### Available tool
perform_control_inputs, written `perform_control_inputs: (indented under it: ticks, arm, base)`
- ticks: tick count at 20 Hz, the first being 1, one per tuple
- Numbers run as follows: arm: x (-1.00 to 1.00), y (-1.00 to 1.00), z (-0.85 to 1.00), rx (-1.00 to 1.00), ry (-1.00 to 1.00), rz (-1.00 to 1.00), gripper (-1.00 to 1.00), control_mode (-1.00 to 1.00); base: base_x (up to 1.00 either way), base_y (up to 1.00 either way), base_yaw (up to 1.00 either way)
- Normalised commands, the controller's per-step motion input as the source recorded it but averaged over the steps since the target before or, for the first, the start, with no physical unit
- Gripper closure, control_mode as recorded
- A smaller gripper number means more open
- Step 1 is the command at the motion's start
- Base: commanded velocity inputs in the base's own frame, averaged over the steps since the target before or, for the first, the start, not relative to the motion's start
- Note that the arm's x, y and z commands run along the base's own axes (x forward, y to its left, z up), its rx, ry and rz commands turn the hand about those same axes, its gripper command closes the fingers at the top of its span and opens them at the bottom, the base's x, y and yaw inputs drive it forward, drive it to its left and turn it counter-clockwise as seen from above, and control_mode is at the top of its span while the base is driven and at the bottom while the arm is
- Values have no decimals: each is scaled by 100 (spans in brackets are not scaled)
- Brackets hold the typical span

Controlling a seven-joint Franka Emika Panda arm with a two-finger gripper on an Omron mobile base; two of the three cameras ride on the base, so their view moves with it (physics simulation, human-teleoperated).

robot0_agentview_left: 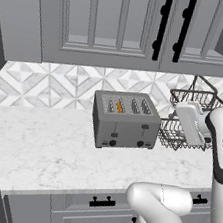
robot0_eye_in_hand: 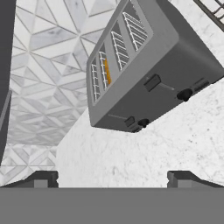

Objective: Start the toaster. Once the lever pops up, take the bread to the plate on the dining counter.

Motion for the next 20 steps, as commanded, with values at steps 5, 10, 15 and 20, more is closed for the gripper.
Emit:
perform_control_inputs:
  ticks: [5, 10, 15, 20]
  arm:
    - [0, 0, 0, 0, 0, 0, -100, -100]
    - [0, 0, 0, 0, 0, 0, -100, -100]
    - [0, 0, 0, 0, 0, 0, -100, -100]
    - [0, 0, 0, 0, 0, 0, -100, -100]
  base:
    - [0, 0, 0]
    - [0, 0, 0]
    - [0, 0, 0]
    - [0, 0, 0]
